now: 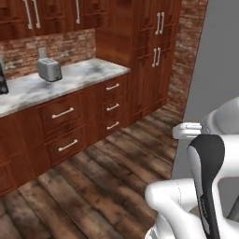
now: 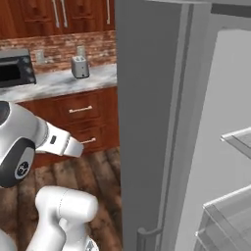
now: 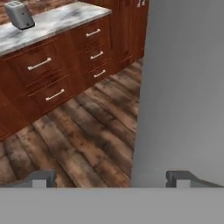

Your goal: Open the fridge, remove the kiwi, cucumber, and chicken drumstick, and place them on any counter.

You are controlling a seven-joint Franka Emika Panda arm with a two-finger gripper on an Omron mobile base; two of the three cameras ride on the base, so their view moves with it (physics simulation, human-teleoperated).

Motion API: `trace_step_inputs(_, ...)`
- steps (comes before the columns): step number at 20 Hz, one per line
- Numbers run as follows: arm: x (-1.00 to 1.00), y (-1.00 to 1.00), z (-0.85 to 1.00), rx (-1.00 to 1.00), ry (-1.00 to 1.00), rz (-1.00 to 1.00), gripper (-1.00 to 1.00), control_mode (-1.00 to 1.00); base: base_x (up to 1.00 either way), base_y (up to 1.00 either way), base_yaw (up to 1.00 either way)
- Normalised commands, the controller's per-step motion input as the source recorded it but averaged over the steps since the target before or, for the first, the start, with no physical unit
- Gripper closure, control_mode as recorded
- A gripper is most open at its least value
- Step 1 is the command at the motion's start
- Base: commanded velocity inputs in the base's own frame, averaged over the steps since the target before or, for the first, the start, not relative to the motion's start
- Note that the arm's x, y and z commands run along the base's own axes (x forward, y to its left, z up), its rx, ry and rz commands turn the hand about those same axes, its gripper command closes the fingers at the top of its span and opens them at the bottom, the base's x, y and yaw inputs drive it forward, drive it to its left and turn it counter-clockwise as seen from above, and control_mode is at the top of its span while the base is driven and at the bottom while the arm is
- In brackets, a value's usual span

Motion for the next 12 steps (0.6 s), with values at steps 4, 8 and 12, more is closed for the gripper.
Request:
trace_step_inputs(4, 0.00, 0.00, 0.00, 0.00, 0.00, 0.00, -1.00, 1.00, -0.12, -0.32, -0.75)
trace_step_inputs(8, 0.00, 0.00, 0.00, 0.00, 0.00, 0.00, -1.00, 1.00, -0.68, 0.00, -0.69)
trace_step_inputs(12, 0.00, 0.00, 0.00, 0.00, 0.00, 0.00, -1.00, 1.00, -0.81, 0.00, -0.66)
